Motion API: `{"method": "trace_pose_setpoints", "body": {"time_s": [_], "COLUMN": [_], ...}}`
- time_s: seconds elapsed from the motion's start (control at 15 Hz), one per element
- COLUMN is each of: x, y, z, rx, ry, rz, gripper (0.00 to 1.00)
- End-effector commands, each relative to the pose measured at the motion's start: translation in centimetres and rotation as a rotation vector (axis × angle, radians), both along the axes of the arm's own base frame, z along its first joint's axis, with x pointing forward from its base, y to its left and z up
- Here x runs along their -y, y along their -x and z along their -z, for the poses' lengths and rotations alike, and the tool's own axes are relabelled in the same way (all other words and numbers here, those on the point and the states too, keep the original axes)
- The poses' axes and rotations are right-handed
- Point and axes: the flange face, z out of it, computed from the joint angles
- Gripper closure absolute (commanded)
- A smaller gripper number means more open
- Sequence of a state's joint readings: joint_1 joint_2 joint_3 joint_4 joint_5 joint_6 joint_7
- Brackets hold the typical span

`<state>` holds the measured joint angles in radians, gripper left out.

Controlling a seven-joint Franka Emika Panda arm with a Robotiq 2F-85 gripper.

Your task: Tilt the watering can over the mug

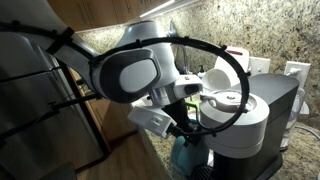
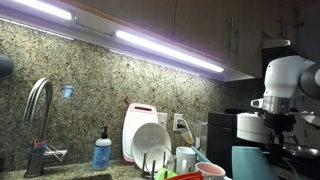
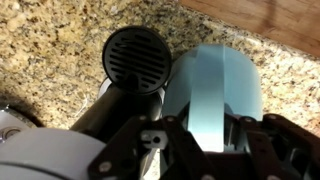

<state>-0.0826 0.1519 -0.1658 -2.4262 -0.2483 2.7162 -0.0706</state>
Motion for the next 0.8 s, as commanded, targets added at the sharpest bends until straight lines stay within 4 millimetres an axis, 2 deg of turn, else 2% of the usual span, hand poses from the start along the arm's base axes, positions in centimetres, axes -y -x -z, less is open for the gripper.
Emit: {"method": "trace_pose_setpoints", "body": {"time_s": [0.0,0.73], "x": [-0.2,0.0], "y": [-0.4,0.4], "z": [-1.6,-4.7], "rx": [0.046,0.114], "ry": [-0.018,-0.022], "rz": [0.027,0.116], "gripper": [0.98,0.98]}}
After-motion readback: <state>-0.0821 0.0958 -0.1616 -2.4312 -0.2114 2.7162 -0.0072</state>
